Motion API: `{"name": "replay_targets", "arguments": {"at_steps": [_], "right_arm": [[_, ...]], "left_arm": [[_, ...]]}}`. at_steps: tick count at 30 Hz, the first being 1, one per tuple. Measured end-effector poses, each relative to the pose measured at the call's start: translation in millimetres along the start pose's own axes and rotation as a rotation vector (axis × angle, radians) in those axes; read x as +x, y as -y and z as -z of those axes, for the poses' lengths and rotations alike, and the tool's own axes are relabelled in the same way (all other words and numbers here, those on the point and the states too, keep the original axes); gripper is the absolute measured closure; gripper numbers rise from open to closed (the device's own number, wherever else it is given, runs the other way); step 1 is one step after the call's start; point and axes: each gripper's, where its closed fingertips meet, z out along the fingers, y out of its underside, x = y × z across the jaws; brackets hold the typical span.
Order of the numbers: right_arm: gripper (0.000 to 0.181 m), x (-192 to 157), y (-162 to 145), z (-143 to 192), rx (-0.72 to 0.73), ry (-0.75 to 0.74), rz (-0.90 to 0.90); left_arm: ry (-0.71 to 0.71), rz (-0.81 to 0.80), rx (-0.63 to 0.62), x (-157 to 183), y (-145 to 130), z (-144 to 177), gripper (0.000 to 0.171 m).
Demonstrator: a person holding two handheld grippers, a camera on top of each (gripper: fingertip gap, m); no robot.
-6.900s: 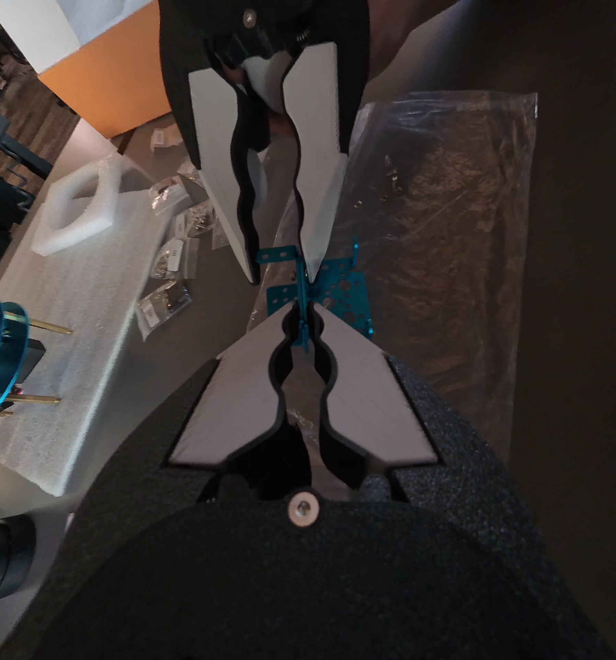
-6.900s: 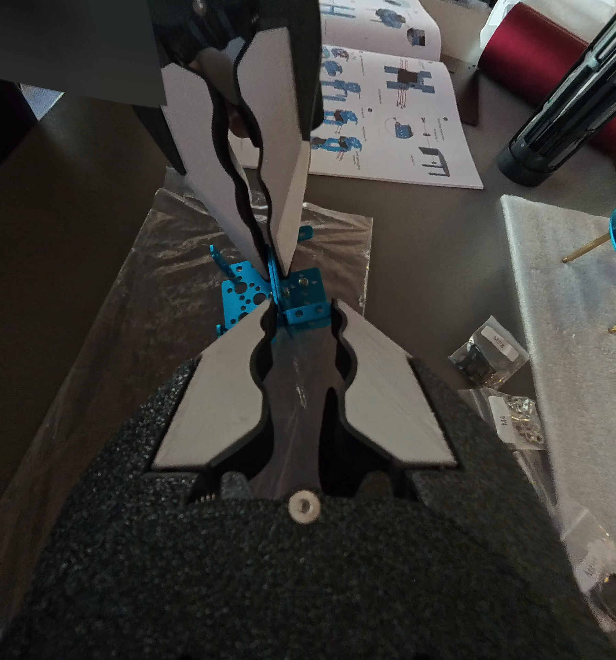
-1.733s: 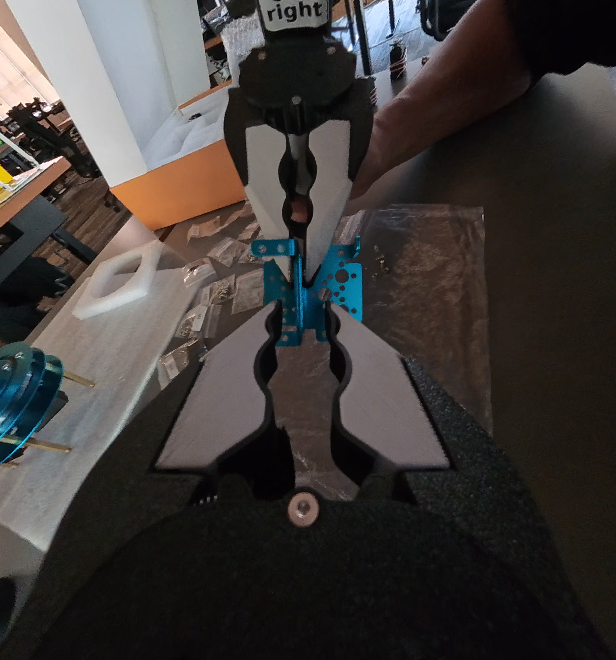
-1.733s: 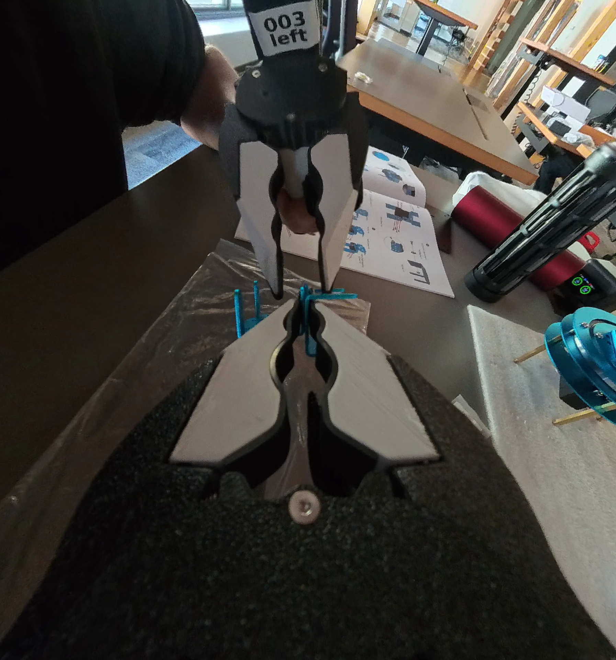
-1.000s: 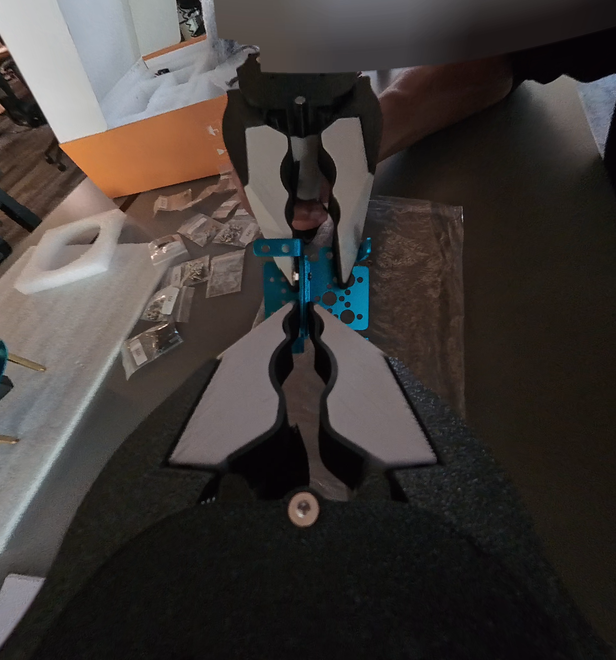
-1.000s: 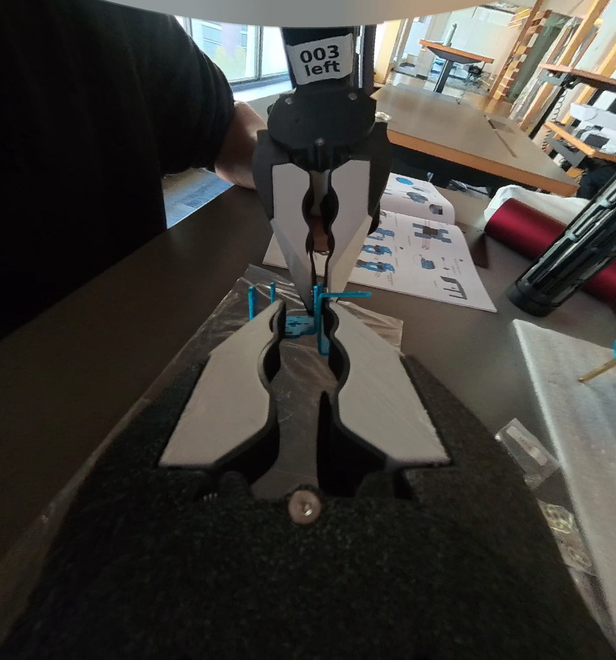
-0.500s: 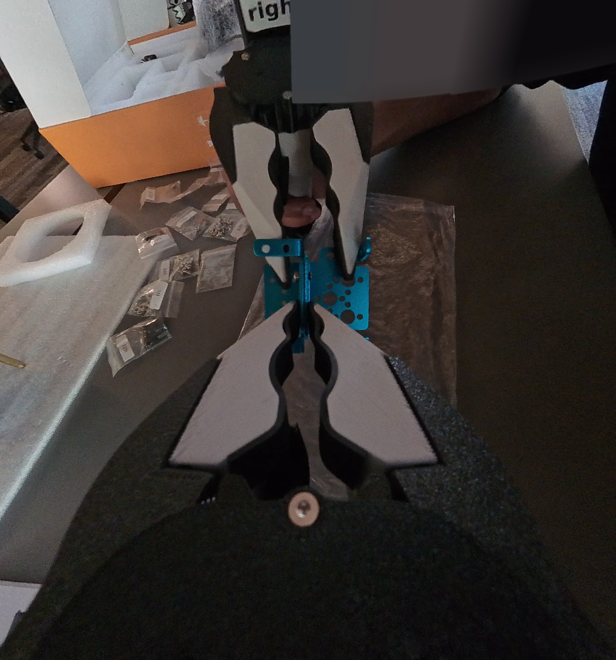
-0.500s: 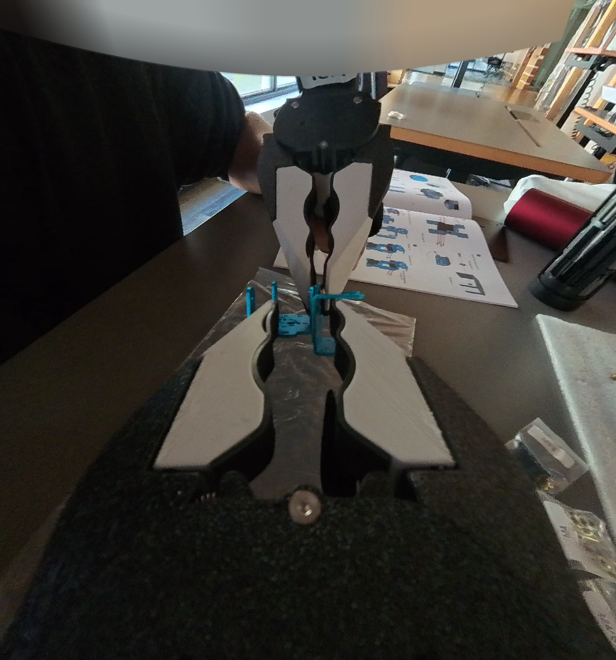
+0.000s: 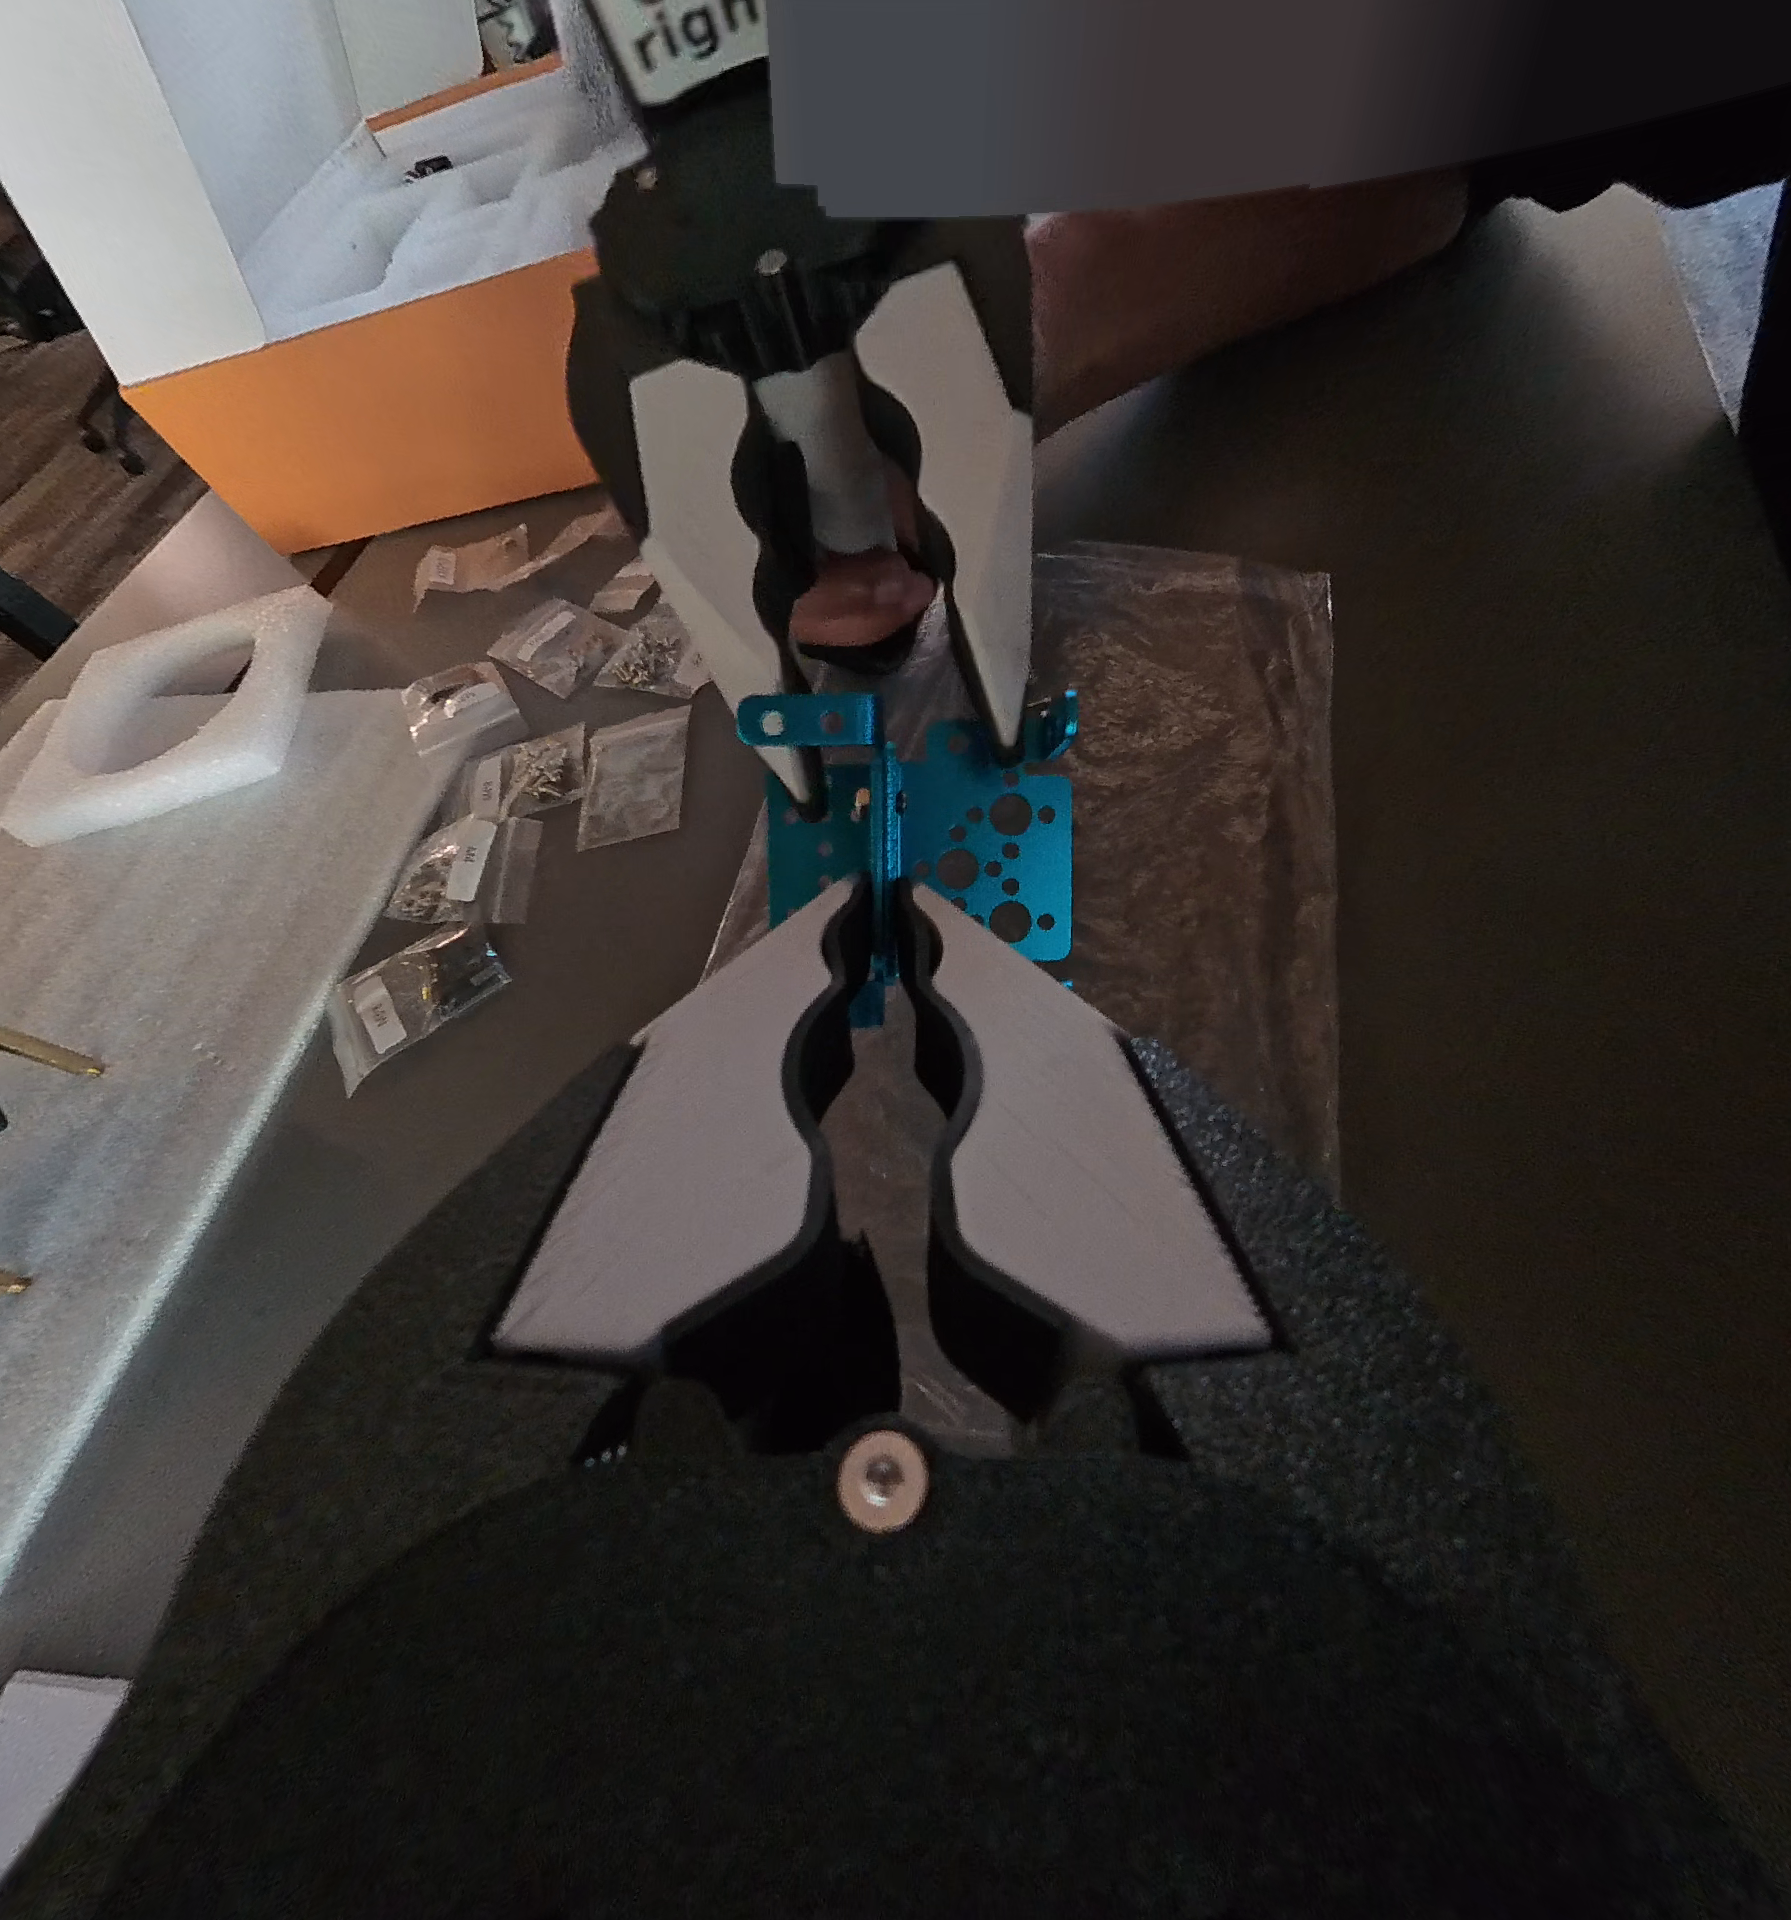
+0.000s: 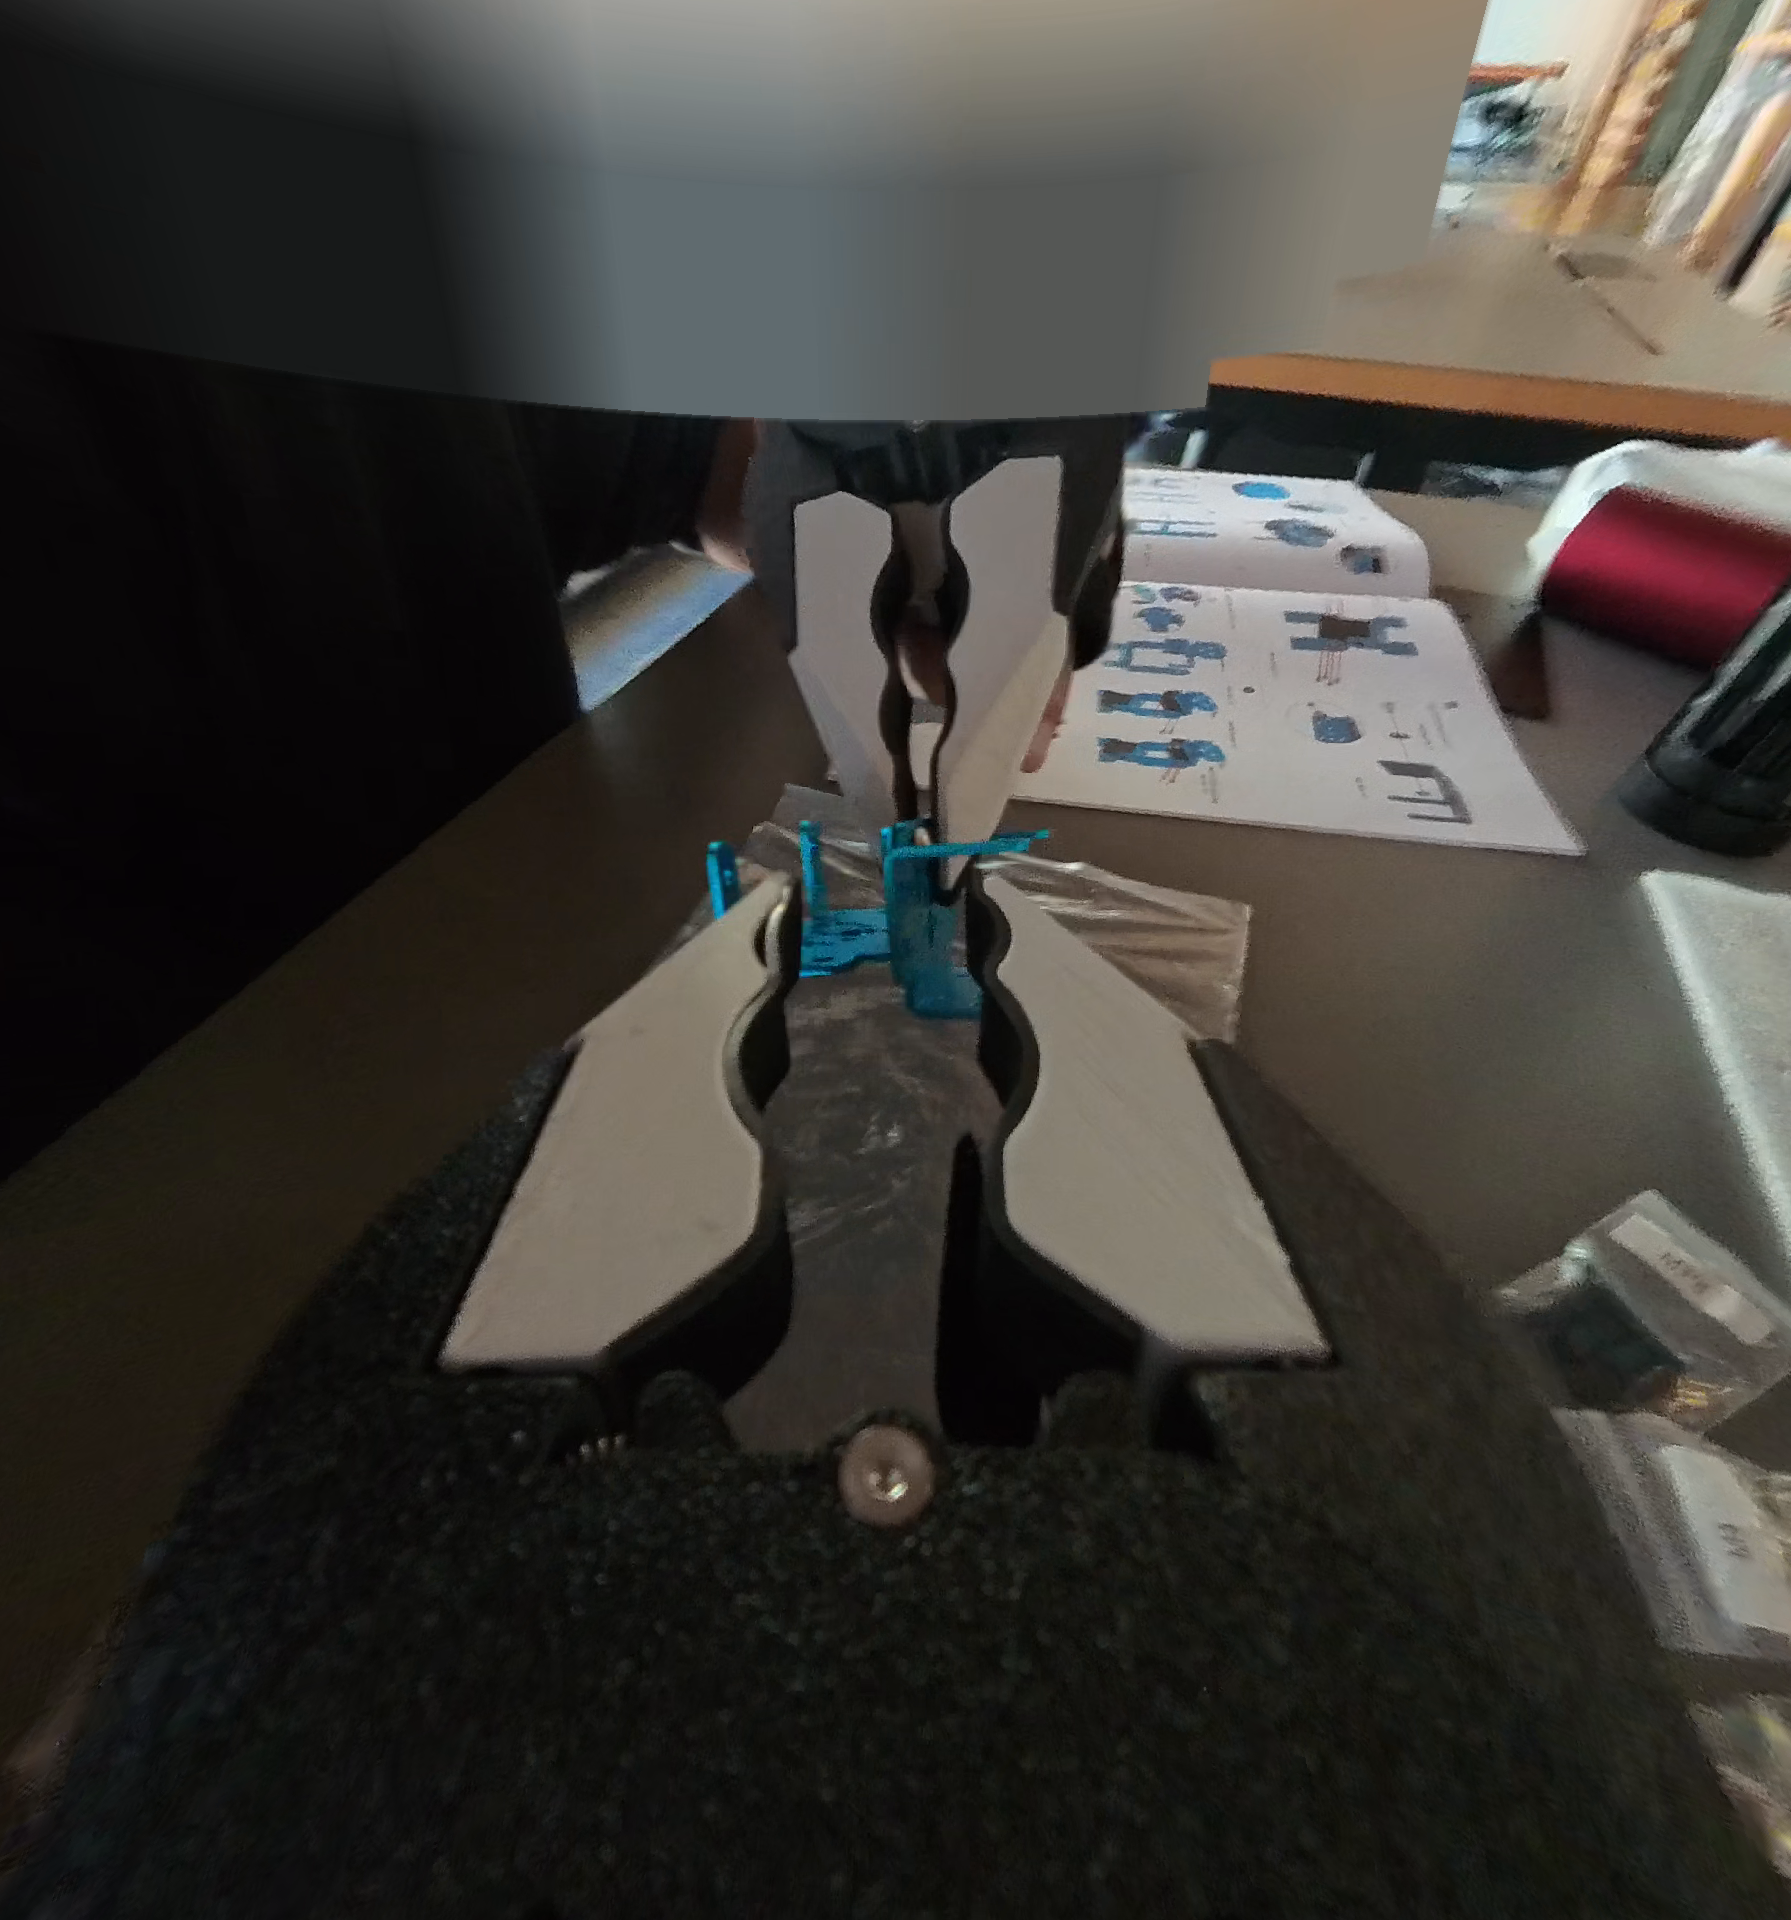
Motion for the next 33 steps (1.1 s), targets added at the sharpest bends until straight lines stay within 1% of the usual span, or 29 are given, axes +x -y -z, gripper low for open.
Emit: {"name": "replay_targets", "arguments": {"at_steps": [2,6,7,9,14,16,21,25,31,33], "right_arm": [[0.144,-4,1,0,0.004,0.079,-0.114],[0.122,-10,11,4,0.055,0.259,-0.402],[0.115,-10,12,3,0.066,0.279,-0.463],[0.109,-13,12,1,0.077,0.318,-0.527],[0.109,-18,14,-1,0.080,0.351,-0.555],[0.115,-19,16,1,0.090,0.369,-0.565],[0.116,-16,15,4,0.090,0.367,-0.573],[0.109,-18,15,0,0.094,0.371,-0.580],[0.117,-16,14,6,0.081,0.365,-0.574],[0.116,-14,13,5,0.078,0.358,-0.578]], "left_arm": [[0.016,-0.030,-0.010,-1,-1,0,0.168],[0.055,-0.109,-0.043,-2,-5,-1,0.168],[0.058,-0.119,-0.046,-1,-5,-1,0.168],[0.058,-0.129,-0.051,0,-6,-2,0.168],[0.059,-0.127,-0.050,-1,-5,-2,0.168],[0.069,-0.134,-0.053,-2,-6,-1,0.168],[0.073,-0.133,-0.054,-4,-6,0,0.168],[0.069,-0.133,-0.058,-2,-7,-2,0.168],[0.073,-0.135,-0.063,-4,-8,-1,0.168],[0.069,-0.130,-0.060,-4,-8,-1,0.168]]}}
